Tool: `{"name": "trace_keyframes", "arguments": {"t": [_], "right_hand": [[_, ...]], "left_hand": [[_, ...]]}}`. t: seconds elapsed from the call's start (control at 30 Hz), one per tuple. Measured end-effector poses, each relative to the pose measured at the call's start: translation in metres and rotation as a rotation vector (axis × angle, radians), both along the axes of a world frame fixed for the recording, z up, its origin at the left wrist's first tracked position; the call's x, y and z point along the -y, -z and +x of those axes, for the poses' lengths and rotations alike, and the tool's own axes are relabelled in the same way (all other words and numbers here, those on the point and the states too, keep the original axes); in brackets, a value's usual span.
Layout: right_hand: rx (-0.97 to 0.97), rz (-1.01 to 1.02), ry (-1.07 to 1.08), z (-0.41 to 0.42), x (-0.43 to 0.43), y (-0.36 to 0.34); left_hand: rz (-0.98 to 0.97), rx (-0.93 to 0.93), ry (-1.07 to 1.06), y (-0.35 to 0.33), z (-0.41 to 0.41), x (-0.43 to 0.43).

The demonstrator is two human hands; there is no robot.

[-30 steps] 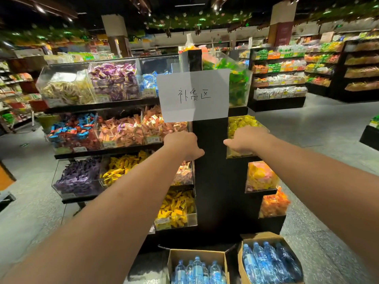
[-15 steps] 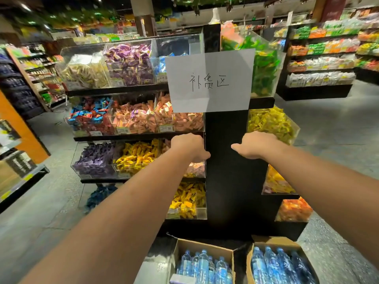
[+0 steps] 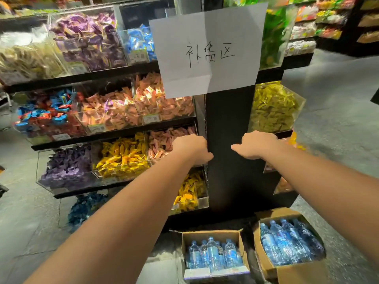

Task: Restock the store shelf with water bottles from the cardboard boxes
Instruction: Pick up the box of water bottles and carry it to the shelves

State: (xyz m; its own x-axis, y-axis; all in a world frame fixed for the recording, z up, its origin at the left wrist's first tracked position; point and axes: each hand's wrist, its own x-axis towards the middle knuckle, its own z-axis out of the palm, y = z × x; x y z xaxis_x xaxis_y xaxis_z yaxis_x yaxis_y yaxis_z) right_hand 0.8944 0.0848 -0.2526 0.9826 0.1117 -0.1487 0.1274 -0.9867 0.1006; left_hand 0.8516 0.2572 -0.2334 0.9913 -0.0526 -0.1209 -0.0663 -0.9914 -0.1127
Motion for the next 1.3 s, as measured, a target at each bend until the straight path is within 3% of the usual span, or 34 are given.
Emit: {"name": "trace_keyframes", "arguments": {"t": [0.27, 0.53, 0.73, 1.1, 1.3], "right_hand": [[-0.181, -0.026, 0.029, -0.011, -0.007, 0.060], [-0.248, 0.026, -0.029, 0.011, 0.012, 0.123], [-0.421, 0.013, -0.091, 0.026, 0.016, 0.188], [-0.542, 0.068, 0.063, 0.000, 0.017, 0.412], [-0.579, 0.110, 0.188, -0.015, 0.020, 0.554]], "left_hand": [[-0.037, -0.184, 0.088, 0.072, 0.014, -0.010], [-0.116, -0.268, -0.035, 0.133, 0.024, 0.009], [-0.136, -0.314, -0.134, 0.204, 0.029, 0.018], [-0.214, -0.493, -0.235, 0.422, 0.010, -0.025], [-0.190, -0.454, -0.357, 0.567, -0.010, -0.064]]}}
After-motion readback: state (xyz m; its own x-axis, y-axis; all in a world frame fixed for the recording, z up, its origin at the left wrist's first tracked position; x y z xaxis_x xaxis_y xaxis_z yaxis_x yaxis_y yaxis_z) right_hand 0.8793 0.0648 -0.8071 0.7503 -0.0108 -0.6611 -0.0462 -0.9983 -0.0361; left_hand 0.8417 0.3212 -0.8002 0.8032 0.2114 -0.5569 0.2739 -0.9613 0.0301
